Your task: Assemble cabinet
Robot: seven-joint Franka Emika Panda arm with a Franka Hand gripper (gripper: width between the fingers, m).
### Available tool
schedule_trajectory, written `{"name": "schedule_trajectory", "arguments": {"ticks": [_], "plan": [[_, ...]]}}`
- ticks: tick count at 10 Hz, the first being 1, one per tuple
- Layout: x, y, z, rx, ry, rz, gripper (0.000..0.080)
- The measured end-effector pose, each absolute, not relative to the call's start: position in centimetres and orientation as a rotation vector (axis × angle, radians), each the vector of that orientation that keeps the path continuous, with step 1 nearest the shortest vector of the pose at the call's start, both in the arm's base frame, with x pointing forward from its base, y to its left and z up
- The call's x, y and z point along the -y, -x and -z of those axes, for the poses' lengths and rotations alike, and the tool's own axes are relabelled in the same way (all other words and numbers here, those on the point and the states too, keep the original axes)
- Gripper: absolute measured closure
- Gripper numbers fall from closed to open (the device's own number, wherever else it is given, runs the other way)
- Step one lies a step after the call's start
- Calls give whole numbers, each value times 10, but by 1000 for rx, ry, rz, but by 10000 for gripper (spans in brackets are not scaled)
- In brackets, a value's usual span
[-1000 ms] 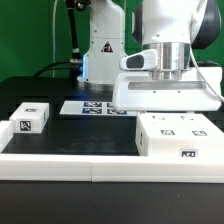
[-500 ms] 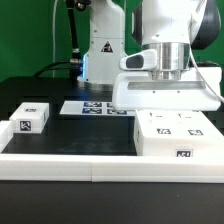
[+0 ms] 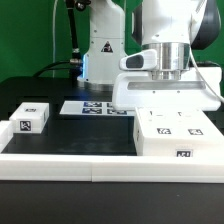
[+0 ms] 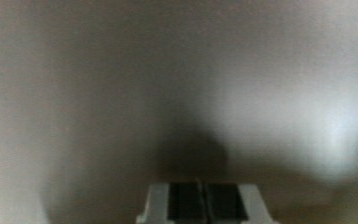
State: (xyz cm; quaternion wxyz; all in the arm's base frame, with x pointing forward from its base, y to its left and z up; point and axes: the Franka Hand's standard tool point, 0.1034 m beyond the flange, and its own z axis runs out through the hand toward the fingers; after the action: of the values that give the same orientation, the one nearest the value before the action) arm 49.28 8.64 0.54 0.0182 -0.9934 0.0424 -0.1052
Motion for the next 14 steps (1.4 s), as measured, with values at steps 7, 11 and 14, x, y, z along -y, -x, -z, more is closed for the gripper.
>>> {"name": "schedule_trajectory", "arguments": {"ticks": [7,11,14], "plan": [[-80,-506,-63,-89,3063,267,797],[-80,-507,-70,-90,3059,258,797],[-83,-510,-79,-87,3052,233,797]]}}
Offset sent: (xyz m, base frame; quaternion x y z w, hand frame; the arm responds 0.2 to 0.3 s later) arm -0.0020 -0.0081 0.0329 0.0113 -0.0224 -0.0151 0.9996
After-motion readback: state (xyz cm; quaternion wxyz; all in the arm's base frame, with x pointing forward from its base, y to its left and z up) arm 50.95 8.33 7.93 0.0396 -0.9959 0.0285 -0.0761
